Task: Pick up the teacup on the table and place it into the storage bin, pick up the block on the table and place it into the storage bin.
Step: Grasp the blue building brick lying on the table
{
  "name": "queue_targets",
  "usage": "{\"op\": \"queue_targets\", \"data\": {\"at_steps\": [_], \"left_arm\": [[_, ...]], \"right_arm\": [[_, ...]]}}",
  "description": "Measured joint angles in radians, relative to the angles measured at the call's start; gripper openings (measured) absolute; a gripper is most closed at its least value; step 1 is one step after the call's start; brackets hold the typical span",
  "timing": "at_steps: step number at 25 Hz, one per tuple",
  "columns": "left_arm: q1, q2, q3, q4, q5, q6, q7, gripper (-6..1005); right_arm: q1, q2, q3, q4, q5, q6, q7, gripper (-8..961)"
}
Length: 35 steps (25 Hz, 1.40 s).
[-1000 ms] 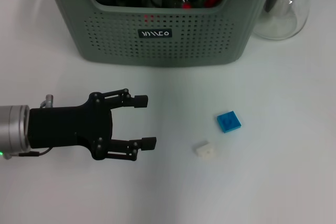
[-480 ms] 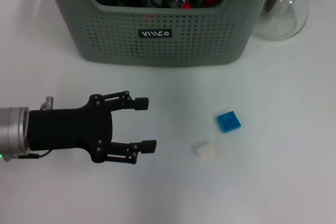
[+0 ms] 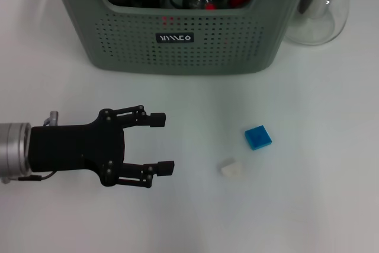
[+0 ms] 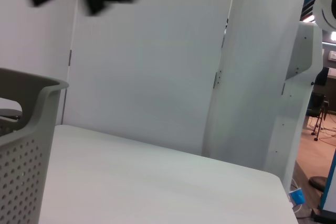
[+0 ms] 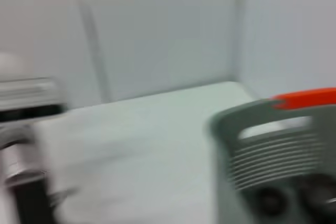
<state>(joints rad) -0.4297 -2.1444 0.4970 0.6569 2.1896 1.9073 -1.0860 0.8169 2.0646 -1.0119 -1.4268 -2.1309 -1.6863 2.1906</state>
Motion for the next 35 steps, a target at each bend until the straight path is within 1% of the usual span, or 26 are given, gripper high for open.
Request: {"op": "queue_targets", "data": {"at_steps": [2, 5, 9, 11, 15, 18, 23, 27, 31, 35], "left_arm": [[0.001, 0.0, 0.0, 0.0, 0.0, 0.001, 0.0, 875], [0.001, 0.0, -0.001, 0.001, 0.0, 0.002, 0.0, 875], [0.003, 0.0, -0.003, 0.001, 0.0, 0.008, 0.0, 874], [0.004, 0.0, -0.004, 0.001, -0.002, 0.009, 0.0, 874], [0.004, 0.0, -0.006, 0.001, -0.006, 0.007, 0.0, 874], [0.005, -0.001, -0.006, 0.0, -0.007, 0.001, 0.0, 874], [0.008, -0.003, -0.009, -0.001, -0.009, -0.011, 0.0, 874], [0.01, -0.003, -0.018, -0.012, -0.01, -0.018, -0.002, 874], [0.01, -0.003, -0.02, -0.016, -0.01, -0.024, -0.006, 874], [0.01, -0.006, -0.021, -0.021, -0.022, -0.026, -0.011, 874]], "right_arm": [[-0.023, -0.008, 0.011, 0.012, 0.042, -0.063, -0.044, 761], [-0.046, -0.016, -0.001, 0.058, 0.025, -0.137, -0.102, 762], [-0.039, -0.02, -0.046, 0.162, -0.117, -0.211, -0.138, 763], [-0.031, -0.014, -0.066, 0.2, -0.216, -0.217, -0.141, 763], [-0.02, 0.016, -0.107, 0.233, -0.374, -0.175, -0.143, 764], [-0.014, 0.029, -0.173, 0.265, -0.425, -0.119, -0.145, 763], [0.009, 0.034, -0.316, 0.361, -0.427, 0.011, -0.145, 762], [0.033, 0.041, -0.454, 0.427, -0.422, 0.117, -0.142, 762], [0.043, 0.042, -0.575, 0.439, -0.422, 0.2, -0.137, 763], [0.059, 0.042, -0.642, 0.439, -0.426, 0.221, -0.137, 761]]}}
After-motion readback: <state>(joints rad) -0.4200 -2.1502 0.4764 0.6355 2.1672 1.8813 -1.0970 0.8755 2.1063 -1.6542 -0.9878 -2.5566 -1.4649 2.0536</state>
